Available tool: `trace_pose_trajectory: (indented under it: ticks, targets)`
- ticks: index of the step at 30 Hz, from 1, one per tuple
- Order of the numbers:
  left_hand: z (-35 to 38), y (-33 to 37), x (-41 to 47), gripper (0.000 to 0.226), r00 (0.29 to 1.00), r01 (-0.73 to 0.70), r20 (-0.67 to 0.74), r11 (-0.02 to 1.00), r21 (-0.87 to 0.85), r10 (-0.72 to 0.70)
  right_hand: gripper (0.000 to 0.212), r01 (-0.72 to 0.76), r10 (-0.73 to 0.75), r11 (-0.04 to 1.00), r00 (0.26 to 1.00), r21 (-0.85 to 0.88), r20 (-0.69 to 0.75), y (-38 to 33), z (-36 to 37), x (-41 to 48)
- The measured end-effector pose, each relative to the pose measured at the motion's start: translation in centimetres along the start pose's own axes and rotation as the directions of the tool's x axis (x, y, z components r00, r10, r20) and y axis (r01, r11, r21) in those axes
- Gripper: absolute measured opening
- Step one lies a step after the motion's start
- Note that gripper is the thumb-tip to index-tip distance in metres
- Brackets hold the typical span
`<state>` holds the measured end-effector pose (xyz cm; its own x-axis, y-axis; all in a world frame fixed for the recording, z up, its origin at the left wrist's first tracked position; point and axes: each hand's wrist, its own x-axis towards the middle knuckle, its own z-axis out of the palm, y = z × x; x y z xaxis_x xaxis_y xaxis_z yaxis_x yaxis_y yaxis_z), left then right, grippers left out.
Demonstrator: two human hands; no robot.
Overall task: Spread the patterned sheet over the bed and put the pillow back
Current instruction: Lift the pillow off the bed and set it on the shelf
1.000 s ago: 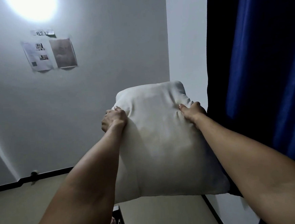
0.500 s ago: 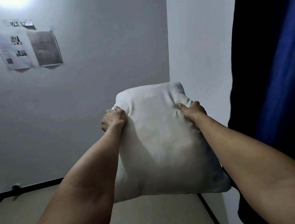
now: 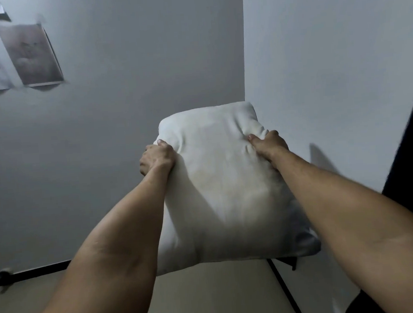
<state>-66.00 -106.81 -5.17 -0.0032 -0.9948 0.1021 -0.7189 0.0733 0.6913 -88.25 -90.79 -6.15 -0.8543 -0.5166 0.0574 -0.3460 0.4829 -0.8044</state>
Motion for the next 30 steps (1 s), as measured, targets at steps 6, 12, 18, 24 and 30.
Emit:
trace_pose_trajectory:
  ticks: [6, 12, 18, 24, 30]
  targets:
    - [5.0, 1.2, 6.7, 0.058, 0.999, 0.026, 0.038, 1.0, -0.006, -0.026, 0.075, -0.026, 0.026, 0.999, 1.0, -0.021, 0.004, -0.3, 3.9, 6.8]
    - [11.7, 2.8, 14.8, 0.058, 0.992, 0.022, 0.124, 0.999, -0.028, -0.019, 0.071, -0.059, 0.056, 0.996, 0.997, -0.068, -0.045, -1.6, 8.2, 14.7]
    - [16.5, 5.2, 21.2, 0.058, 0.982, -0.019, 0.186, 1.0, -0.019, 0.023, 0.071, -0.117, 0.112, 0.992, 0.988, -0.039, -0.104, -2.5, 11.0, 21.1]
    - [21.7, 6.3, 24.6, 0.057, 0.963, -0.026, 0.269, 1.0, -0.006, 0.027, 0.066, -0.167, 0.159, 0.985, 0.976, -0.042, -0.152, -1.3, 13.8, 26.1]
    - [27.2, 6.7, 26.4, 0.055, 0.942, 0.025, 0.334, 1.0, -0.01, -0.02, 0.072, -0.204, 0.187, 0.971, 0.973, -0.124, -0.137, 0.9, 15.7, 31.1]
